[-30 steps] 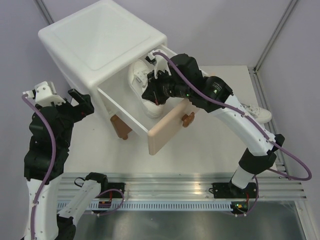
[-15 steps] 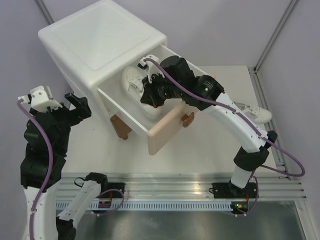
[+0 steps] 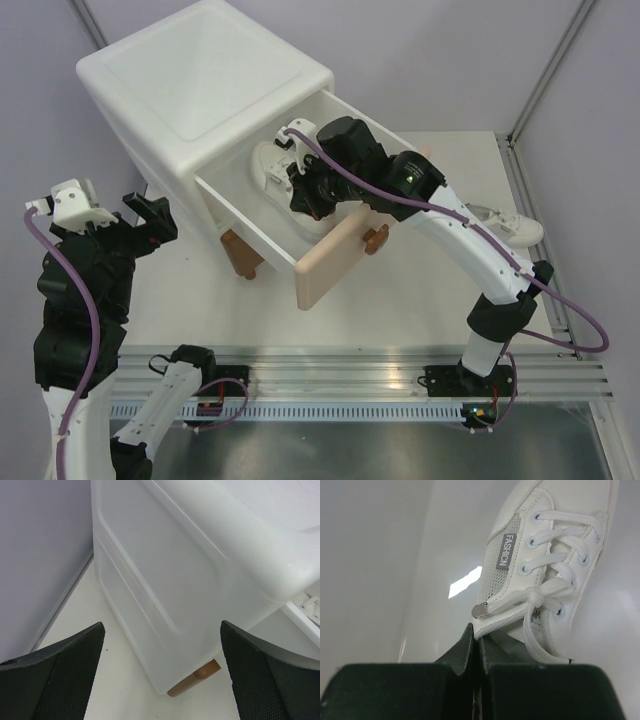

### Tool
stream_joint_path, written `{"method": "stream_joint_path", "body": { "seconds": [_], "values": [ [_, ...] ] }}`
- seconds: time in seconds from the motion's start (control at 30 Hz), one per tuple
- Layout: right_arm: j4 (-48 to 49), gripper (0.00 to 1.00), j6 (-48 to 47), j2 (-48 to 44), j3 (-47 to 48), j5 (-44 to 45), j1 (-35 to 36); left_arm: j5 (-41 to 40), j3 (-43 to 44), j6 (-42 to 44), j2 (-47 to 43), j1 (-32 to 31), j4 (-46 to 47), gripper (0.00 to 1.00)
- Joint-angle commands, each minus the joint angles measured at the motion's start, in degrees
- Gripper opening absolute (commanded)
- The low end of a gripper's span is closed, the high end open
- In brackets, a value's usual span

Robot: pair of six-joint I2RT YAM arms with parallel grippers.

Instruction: Place and organize the shoes in the shoe cabinet

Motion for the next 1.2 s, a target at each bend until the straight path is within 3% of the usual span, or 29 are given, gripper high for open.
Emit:
{"method": "stream_joint_path", "body": {
  "seconds": [0.0, 0.8, 0.97, 1.17],
  "values": [
    [4.8, 0.00, -2.2, -0.4, -0.6, -0.7, 0.4, -0.5, 1.0, 3.1, 0.4, -0.3, 0.3, 1.00],
    [5.9, 0.01, -4.3, -0.2, -3.7, -2.0, 0.4, -0.4, 1.3, 6.0, 1.5, -0.3, 0.0, 1.00],
    [5.9, 0.05, -4.6, -0.5, -3.9, -2.0, 0.4, -0.2, 1.5, 6.2, 2.1, -0.3, 0.0, 0.99],
    [5.7, 0.01, -6.0, -0.9, -4.4, -3.1, 0.4, -0.2, 1.8, 6.8, 2.6, -0.3, 0.0, 1.00]
  ]
}}
